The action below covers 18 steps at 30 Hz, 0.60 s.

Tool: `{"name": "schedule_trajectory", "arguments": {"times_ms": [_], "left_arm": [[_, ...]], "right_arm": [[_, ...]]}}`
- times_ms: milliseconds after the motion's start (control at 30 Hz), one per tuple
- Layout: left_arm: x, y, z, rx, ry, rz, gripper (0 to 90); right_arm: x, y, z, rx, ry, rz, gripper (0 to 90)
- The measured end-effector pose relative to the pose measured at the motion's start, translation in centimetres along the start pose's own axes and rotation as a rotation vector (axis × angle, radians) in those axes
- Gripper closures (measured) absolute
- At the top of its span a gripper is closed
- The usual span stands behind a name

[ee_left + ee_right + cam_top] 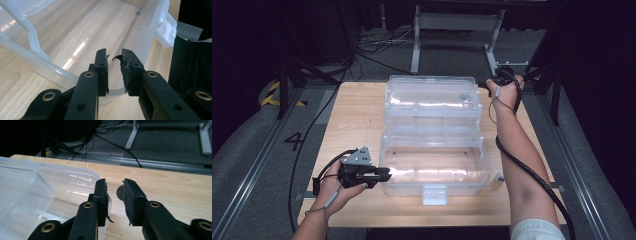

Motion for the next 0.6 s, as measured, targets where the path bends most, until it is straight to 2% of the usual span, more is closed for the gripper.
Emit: {"name": "schedule_trajectory", "arguments": {"times_ms": [67, 167, 367, 500, 600], "left_arm": [[0.0, 0.0, 0.1, -0.002, 0.004, -0.005, 74.0], [-0.2, 0.2, 0.5, -0.024, 0.018, -0.039, 72.6], [-0.1, 0.9, 0.8, -0.039, 0.025, -0.032, 69.8], [0.0, 1.6, 0.9, -0.056, 0.033, -0.034, 68.8], [0.1, 2.2, 0.9, -0.068, 0.046, -0.018, 67.3]], "right_arm": [[-0.2, 1.2, 0.3, -0.024, 0.01, 0.01, 70.2], [-0.6, 3.2, 0.5, -0.045, 0.035, 0.014, 67.0], [-1.0, 6.9, 0.3, -0.076, 0.082, 0.028, 63.7], [-0.8, 8.7, 0.1, -0.086, 0.105, 0.047, 61.5], [-0.5, 10.5, -0.2, -0.09, 0.132, 0.065, 59.4]]}}
Point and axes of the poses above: each handheld gripper's, and its own axes: y roughly backward along the jaws, z roughly out of its top, x roughly to its left, the point moved 5 cm from there along -y, roughly forward along the jaws, and after that the axes turned 12 degrees about y, right-handed, at the moved point
